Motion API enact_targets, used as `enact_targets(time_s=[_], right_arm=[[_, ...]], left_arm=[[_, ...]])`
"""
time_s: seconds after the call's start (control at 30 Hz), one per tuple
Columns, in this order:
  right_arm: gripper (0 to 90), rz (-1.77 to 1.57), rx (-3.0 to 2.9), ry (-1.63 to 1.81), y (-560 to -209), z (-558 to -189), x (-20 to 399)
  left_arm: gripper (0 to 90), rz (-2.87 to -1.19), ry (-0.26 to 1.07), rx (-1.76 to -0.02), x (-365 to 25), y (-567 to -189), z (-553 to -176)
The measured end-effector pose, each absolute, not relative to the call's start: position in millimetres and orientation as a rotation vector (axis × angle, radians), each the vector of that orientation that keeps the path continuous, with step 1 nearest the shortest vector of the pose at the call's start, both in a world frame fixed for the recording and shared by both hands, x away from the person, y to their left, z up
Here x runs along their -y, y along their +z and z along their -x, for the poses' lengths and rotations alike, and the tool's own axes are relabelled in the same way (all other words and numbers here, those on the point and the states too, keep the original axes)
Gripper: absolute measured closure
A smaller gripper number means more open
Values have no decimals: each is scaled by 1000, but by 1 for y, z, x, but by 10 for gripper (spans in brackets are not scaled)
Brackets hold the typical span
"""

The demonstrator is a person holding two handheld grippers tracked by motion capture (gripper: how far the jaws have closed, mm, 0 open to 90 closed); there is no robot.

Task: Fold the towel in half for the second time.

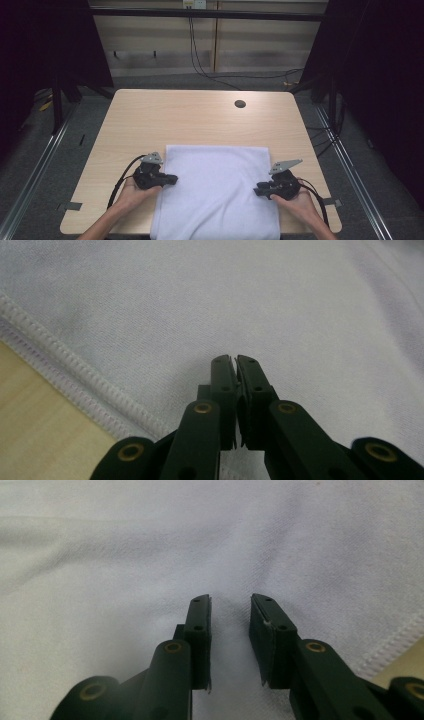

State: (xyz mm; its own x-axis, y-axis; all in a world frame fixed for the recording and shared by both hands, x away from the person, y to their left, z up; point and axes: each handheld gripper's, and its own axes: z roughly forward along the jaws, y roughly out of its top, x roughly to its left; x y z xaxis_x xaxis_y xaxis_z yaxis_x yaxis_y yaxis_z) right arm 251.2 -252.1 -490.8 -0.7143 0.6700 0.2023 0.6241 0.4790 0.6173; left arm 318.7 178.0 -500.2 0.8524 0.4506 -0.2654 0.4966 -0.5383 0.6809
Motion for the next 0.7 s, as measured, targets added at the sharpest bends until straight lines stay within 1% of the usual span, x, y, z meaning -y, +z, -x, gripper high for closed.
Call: enact_targets(time_s=[0.17,0.27,0.37,0.43,0.5,0.6,0.7], right_arm=[[726,-1140,-2669,1061,-490,-237,251],[728,-1108,-2704,1084,-490,-220,250],[732,-1099,-2733,1096,-490,-207,251],[730,-1106,-2731,1098,-489,-202,251],[692,-1082,-2708,1092,-485,-207,251],[692,-1128,-2615,1159,-476,-229,259],[691,-1135,-2535,1167,-467,-254,266]], left_arm=[[867,-2243,-98,-677,-181,-498,-302],[837,-2283,-87,-620,-180,-495,-279],[827,-2278,-136,-622,-183,-493,-272],[809,-2239,-121,-642,-186,-489,-275],[766,-2163,-98,-680,-192,-482,-287],[735,-2116,-14,-732,-199,-474,-309],[719,-2090,5,-771,-201,-471,-332]])
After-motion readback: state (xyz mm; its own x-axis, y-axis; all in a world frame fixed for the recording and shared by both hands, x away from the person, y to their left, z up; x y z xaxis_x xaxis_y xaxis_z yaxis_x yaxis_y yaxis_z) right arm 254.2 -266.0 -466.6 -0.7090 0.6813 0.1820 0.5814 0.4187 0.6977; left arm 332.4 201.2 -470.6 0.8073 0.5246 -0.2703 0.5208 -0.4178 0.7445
